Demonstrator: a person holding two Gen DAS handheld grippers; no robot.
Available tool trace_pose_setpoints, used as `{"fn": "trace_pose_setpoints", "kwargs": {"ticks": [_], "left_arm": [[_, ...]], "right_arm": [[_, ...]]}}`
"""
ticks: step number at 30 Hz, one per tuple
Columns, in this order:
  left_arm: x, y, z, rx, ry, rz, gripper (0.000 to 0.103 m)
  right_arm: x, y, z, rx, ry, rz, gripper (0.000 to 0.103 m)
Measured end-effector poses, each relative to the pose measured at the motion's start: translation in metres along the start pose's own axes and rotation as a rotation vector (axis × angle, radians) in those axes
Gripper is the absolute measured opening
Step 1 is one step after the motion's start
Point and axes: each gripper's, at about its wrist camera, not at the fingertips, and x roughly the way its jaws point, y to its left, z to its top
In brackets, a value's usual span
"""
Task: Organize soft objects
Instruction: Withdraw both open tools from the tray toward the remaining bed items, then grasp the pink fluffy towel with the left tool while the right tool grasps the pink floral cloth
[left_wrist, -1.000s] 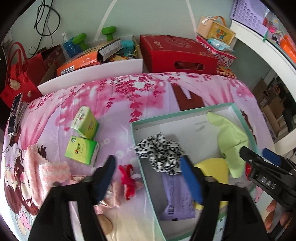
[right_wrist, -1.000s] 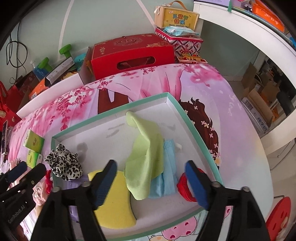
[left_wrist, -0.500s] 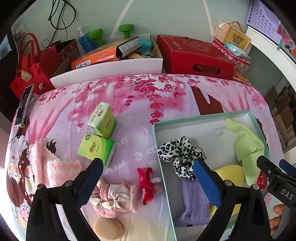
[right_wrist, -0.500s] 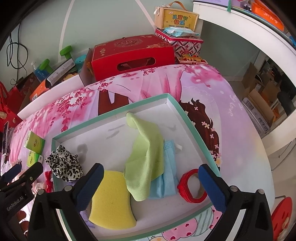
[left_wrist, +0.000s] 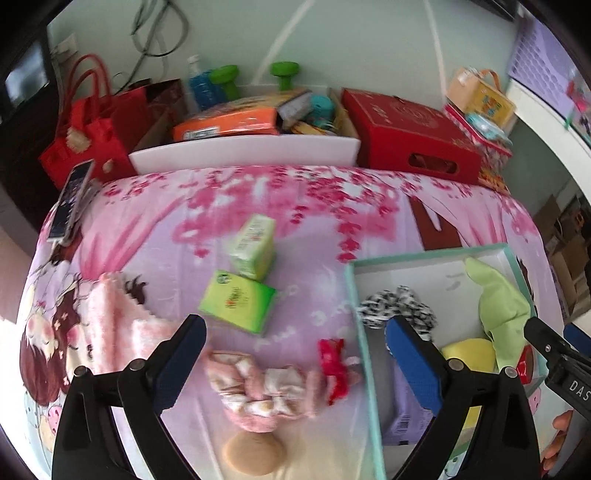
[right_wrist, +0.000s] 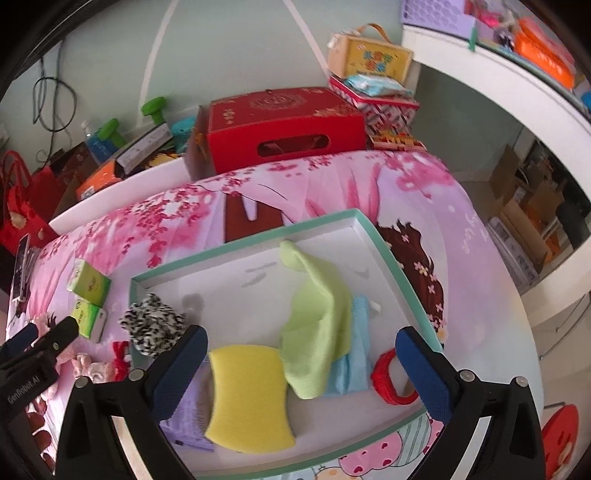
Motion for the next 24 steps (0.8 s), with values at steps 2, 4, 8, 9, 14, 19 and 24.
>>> {"fn": "trace_pose_setpoints", "kwargs": {"ticks": [2, 4, 8, 9, 14, 19, 24], "left_arm": [[-0.004, 0.018, -0.001, -0.043, -0.006, 0.008, 0.098], [-0.007, 0.04, -0.002, -0.094, -0.011, 0.022, 0.098], [-0.016, 0.089, -0.01, -0.199, -0.022, 0.079, 0.098], [-0.018, 0.102, -0.013, -0.225, -0.025, 0.099, 0.098], [-0.023, 0.155, -0.029, -0.326, -0.021, 0.16, 0.098], [-0.021, 0.186, -0.042, -0.377, 0.001, 0.186, 0.098], [-0.021, 0.199, -0.051, -0.394, 0.02, 0.199, 0.098]], "right_arm": [[-0.003, 0.015, 0.001, -0.03, -0.01, 0.023, 0.103], [-0.004, 0.026, 0.0, -0.05, -0.01, 0.046, 0.103], [-0.005, 0.056, -0.001, -0.094, -0.012, 0.096, 0.103], [-0.004, 0.065, -0.002, -0.1, -0.01, 0.113, 0.103], [-0.001, 0.102, -0.007, -0.155, 0.027, 0.171, 0.103], [0.003, 0.144, -0.018, -0.236, 0.062, 0.229, 0.103], [0.01, 0.182, -0.03, -0.308, 0.104, 0.272, 0.103]]}}
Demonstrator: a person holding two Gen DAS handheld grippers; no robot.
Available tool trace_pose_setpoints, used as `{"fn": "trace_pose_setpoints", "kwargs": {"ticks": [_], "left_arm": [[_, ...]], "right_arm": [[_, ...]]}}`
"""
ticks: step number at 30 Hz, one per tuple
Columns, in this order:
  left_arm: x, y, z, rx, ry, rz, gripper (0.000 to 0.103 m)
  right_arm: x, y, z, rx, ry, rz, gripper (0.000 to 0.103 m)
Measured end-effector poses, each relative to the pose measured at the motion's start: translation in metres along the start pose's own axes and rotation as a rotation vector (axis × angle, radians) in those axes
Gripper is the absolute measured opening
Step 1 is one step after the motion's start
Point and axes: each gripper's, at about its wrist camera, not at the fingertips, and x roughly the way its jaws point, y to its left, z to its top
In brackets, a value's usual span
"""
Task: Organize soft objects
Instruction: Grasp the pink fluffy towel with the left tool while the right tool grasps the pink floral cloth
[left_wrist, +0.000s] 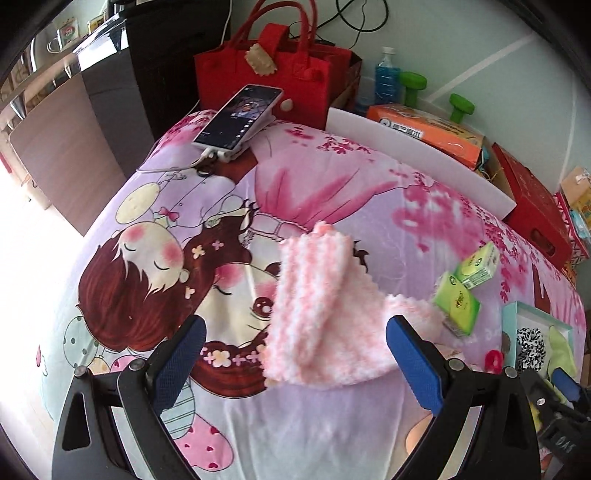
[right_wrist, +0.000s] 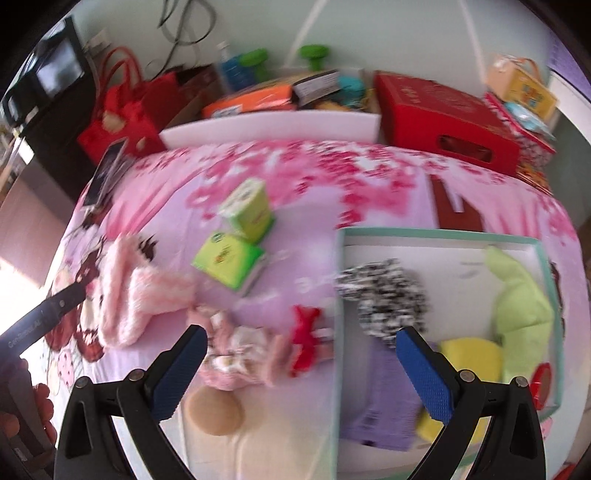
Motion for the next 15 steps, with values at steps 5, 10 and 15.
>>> {"fn": "trace_pose_setpoints", "kwargs": {"ticks": [5, 10, 15], "left_arm": [[0.001, 0.008, -0.001, -0.016, 0.006, -0.003, 0.098], [0.008, 0.006, -0.001, -0.016, 0.029, -0.03, 0.098], [0.02, -0.005, -0.005, -0.001, 0.075, -0.076, 0.098]], "right_arm": [[0.018, 0.026, -0.002, -0.057, 0.043, 0.031, 0.103], [0.031, 0.037, -0.006, -0.078, 0.075, 0.019, 0.103], [0.041, 0.043, -0.008, -0.101, 0.097, 0.034, 0.1]]}}
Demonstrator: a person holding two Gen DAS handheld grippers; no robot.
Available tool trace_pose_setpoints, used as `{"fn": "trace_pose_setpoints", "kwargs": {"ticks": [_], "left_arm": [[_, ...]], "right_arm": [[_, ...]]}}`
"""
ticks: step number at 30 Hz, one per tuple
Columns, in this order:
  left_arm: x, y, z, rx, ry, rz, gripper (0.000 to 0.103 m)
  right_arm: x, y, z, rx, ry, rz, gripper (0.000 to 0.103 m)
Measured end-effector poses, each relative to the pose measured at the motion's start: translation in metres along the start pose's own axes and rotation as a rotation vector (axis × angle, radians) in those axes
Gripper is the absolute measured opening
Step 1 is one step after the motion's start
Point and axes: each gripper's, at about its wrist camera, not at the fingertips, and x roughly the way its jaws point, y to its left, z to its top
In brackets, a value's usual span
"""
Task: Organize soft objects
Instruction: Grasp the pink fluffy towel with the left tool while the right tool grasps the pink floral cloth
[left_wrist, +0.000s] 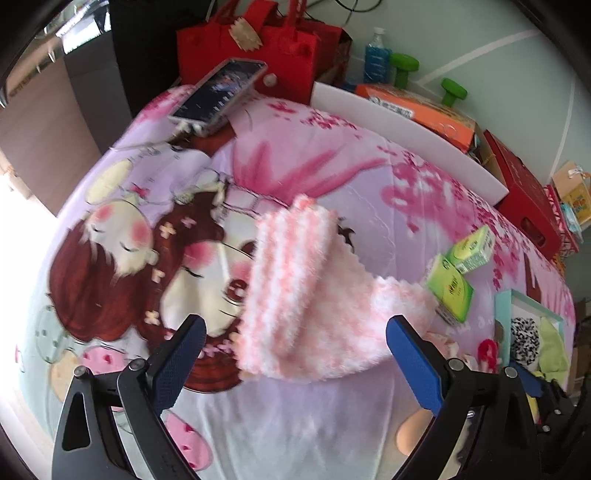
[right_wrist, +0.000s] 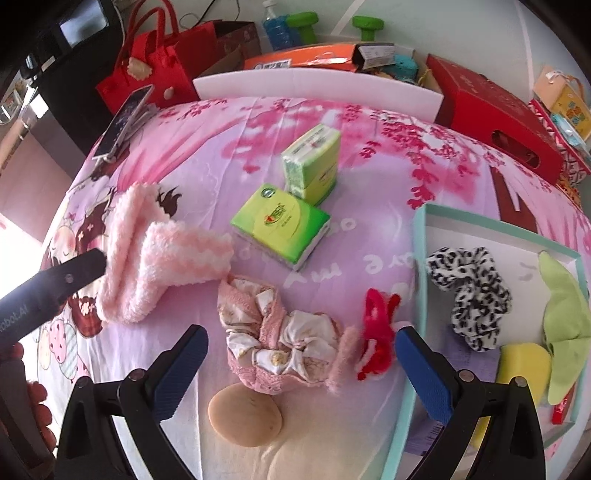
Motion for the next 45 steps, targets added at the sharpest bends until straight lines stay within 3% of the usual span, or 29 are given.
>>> {"fn": "trace_pose_setpoints", "kwargs": {"ticks": [6, 13, 19, 25, 35, 45], "left_arm": [[0.011, -0.012, -0.002, 0.003, 0.04, -0.073, 0.098], [0.033, -0.024, -0.005, 0.013, 0.099, -0.108, 0.098], [0.055, -0.025, -0.008, 0.018, 0.139, -0.04, 0.098], [0.061, -0.023, -0.008, 0.008, 0.145, -0.027, 0.098], [0.067, -0.02, -0.007, 0.005, 0.157, -0.028, 0.097], [0.055, -0.01, -0.008, 0.0, 0.143, -0.06, 0.054]], "right_arm": [[0.007, 0.01, 0.0, -0.033, -0.003, 0.022, 0.092], [0.029, 0.015, -0.004, -0.043, 0.046, 0.021, 0.083], [0.039, 0.013, -0.006, -0.036, 0.057, 0.005, 0.079], [0.042, 0.012, -0.007, -0.035, 0.054, 0.0, 0.078], [0.037, 0.006, -0.009, -0.041, 0.04, -0.015, 0.053], [0.029, -0.006, -0.01, -0.021, 0.027, -0.008, 0.037]]}}
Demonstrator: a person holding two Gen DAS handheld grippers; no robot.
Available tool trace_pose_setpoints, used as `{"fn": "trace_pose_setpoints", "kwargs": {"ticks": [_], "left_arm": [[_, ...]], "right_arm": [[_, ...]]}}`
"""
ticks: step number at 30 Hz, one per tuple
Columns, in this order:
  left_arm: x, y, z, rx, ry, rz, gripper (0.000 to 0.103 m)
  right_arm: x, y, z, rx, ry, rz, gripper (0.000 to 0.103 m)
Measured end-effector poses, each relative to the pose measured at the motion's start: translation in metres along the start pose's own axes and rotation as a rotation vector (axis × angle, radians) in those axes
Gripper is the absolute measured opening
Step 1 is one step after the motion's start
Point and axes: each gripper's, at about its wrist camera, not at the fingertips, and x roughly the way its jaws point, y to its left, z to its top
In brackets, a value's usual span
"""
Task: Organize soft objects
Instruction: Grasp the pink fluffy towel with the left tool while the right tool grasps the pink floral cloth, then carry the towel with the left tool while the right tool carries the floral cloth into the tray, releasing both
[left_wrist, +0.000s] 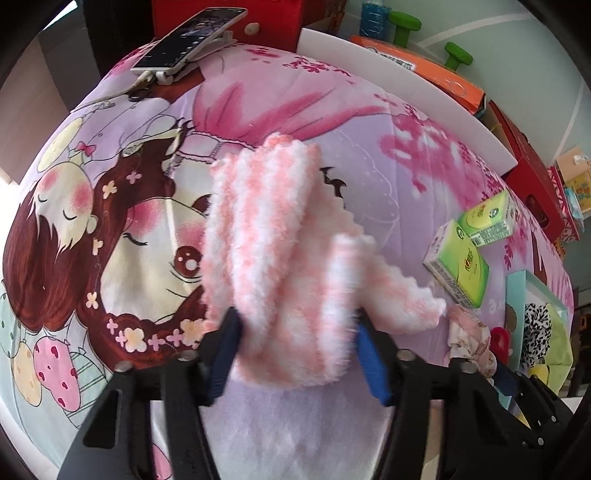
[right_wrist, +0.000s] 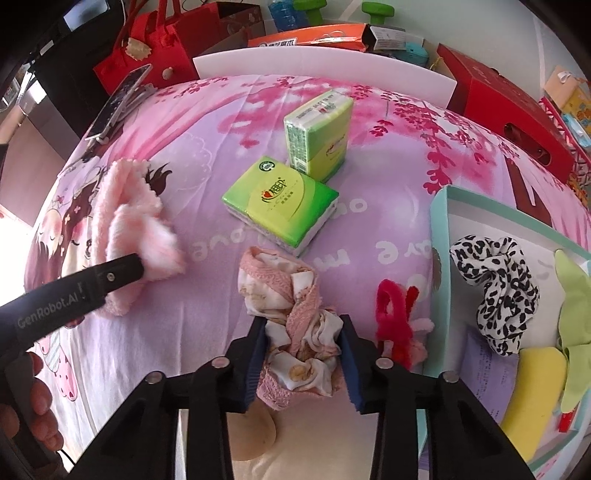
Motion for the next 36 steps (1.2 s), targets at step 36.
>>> {"fn": "trace_pose_setpoints", "kwargs": {"ticks": [36], "left_arm": [[-0.087, -0.017, 0.0, 0.084, -0.221, -0.09, 0.012]], "right_arm": [[-0.057, 0.0, 0.004, -0.005, -0.142, 0.037, 0.019]]}}
